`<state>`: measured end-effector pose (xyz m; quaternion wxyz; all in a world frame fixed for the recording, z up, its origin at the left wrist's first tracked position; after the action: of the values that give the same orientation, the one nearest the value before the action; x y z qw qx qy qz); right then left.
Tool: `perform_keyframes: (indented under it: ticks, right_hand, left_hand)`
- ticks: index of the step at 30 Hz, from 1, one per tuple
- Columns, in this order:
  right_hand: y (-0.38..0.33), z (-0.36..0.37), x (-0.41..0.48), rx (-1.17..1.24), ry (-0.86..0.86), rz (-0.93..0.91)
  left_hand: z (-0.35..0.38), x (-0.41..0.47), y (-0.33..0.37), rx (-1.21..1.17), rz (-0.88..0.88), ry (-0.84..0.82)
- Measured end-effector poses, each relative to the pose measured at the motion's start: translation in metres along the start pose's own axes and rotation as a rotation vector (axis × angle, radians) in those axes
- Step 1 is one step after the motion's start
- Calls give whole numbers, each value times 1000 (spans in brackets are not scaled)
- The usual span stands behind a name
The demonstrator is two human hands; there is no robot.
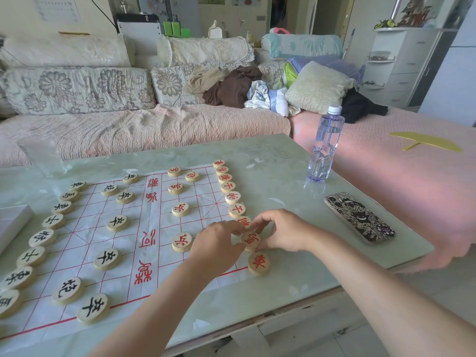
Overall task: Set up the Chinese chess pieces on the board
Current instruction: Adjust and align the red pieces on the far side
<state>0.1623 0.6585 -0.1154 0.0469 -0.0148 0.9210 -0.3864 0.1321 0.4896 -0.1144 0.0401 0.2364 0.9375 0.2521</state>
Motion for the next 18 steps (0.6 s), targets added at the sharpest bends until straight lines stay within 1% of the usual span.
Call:
perform_keyframes:
  ticks: [10,16,18]
  right_hand:
    - [1,2,1,-1,5,16]
    - [0,1,1,-1,9,15]
    - [0,-2,-3,-6,34,14]
  left_hand:
    - [-1,-1,3,20,-23,-18]
    - [-1,-2,5,29,-19,-8]
    - [-1,-5,4,49,1,17]
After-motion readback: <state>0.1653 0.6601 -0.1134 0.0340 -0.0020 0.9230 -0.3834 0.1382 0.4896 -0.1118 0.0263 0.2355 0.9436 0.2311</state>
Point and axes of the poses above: each hand's wrist, its own x-axis towards the middle knuckle, its own z-axis out of the palm, y = z × x, the point moved 5 cm from there along x, towards the middle knuckle, and after that the axes turned 4 degrees about -z, right-handed, at the moved point
